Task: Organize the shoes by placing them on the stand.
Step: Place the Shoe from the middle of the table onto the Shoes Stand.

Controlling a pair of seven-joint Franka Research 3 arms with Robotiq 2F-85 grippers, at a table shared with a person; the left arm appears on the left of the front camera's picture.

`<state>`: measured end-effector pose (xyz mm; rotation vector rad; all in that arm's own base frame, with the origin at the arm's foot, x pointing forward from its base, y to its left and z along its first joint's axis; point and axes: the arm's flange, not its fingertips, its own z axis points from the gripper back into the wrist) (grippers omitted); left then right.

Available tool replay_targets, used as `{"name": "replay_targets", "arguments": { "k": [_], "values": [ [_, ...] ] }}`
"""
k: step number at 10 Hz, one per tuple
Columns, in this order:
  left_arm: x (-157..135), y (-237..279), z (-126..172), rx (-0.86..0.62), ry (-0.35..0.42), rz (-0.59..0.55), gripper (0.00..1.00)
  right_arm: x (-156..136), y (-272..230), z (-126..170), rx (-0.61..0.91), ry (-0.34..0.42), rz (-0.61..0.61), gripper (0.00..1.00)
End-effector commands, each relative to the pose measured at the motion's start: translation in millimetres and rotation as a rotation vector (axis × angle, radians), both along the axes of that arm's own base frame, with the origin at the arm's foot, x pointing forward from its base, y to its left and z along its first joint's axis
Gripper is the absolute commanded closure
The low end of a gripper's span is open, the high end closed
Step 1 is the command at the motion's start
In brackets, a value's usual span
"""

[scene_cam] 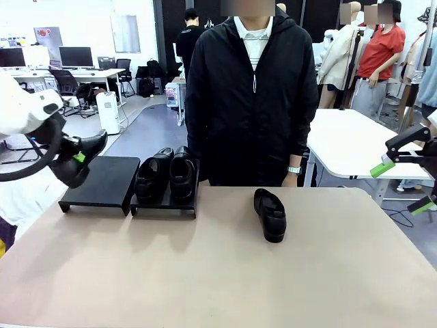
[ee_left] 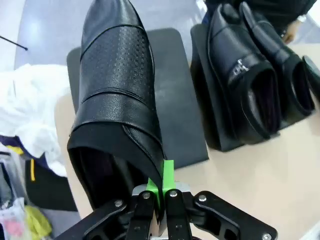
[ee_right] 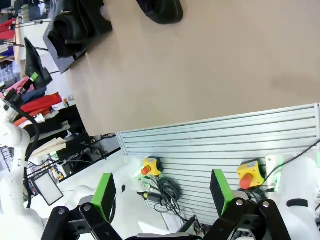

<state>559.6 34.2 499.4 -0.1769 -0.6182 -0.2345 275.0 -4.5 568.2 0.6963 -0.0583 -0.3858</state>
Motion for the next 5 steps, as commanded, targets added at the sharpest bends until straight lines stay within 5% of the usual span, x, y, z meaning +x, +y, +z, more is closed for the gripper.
{"name": "replay_targets", "arguments": {
  "k": [1, 5],
  "values": [
    [11.1, 13.2, -10.0, 0.04, -0.046, 0.026, 1.0, 2.5, -0.2, 3.4, 0.023, -0.017, 0.018, 0.0],
    [24.2, 7.6, -40.5, 0.066, -0.089, 0.007, 1.0, 2.5, -0.2, 3.4, 0.023, -0.017, 0.018, 0.0]
  ]
}}
